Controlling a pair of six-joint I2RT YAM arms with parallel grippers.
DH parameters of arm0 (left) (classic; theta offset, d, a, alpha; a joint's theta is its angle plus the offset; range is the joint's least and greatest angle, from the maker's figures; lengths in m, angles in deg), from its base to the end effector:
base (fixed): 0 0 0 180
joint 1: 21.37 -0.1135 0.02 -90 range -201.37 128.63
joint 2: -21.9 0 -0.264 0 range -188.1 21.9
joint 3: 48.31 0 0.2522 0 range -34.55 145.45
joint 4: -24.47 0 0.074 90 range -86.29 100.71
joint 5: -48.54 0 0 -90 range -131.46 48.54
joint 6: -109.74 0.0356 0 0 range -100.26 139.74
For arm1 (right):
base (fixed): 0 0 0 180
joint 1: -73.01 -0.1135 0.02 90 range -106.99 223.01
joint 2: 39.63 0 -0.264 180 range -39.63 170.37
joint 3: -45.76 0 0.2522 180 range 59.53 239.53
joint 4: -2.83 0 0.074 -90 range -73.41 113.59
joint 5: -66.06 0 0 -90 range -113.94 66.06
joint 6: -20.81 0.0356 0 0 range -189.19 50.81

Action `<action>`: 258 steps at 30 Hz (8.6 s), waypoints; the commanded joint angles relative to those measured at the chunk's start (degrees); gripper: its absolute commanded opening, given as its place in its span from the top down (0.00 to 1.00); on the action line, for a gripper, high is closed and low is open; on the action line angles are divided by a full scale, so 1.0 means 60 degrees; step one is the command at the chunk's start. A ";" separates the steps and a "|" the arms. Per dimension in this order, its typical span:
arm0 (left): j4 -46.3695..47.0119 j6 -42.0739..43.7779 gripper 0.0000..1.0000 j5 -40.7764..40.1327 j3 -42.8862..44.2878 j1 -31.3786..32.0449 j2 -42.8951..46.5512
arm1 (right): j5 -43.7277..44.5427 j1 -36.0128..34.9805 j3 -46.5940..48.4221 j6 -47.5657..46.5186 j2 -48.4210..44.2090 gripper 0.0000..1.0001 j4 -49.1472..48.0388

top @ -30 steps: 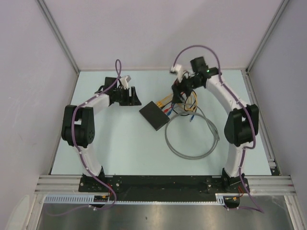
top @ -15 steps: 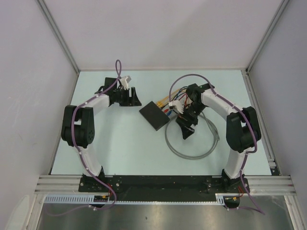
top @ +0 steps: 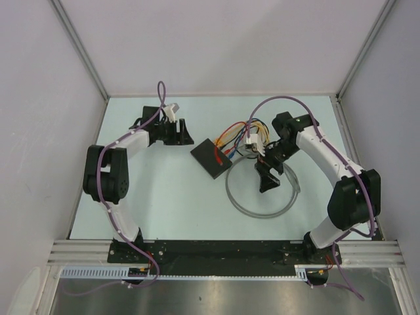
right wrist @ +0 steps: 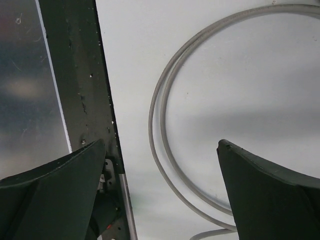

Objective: Pull the plug from the switch port

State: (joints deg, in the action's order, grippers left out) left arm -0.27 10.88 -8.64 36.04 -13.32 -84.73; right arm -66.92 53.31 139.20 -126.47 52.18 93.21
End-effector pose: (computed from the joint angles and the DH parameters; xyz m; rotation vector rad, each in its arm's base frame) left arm 0.3931 -0.0751 0.1948 0.2568 2.3607 -0.8237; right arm 0.2579 0.1181 0.2845 -1.6939 2.1116 0.9995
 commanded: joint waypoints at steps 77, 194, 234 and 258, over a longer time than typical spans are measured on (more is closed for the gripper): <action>-0.1042 0.0847 0.28 0.0712 0.1524 0.0723 -0.0936 | -0.0478 0.2551 -0.1342 0.3247 0.0153 0.00 -0.3015; -0.3223 0.1110 1.00 0.1036 0.4246 0.2100 -0.3907 | -0.2313 0.1643 0.7609 0.4741 0.8985 0.28 -0.2018; -0.3531 0.1785 1.00 0.0023 0.4319 0.2290 -0.4069 | -0.2212 0.1160 0.7477 0.5283 1.0011 0.49 -0.2018; -0.3560 0.1829 1.00 -0.0064 0.4334 0.2364 -0.4055 | -0.2123 0.1013 0.7741 0.5078 1.0274 0.67 -0.1667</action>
State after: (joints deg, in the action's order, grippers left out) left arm -19.44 18.29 0.04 62.99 0.06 -106.98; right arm -85.41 60.74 185.48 -93.55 110.71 82.83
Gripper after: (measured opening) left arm 0.005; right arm 0.364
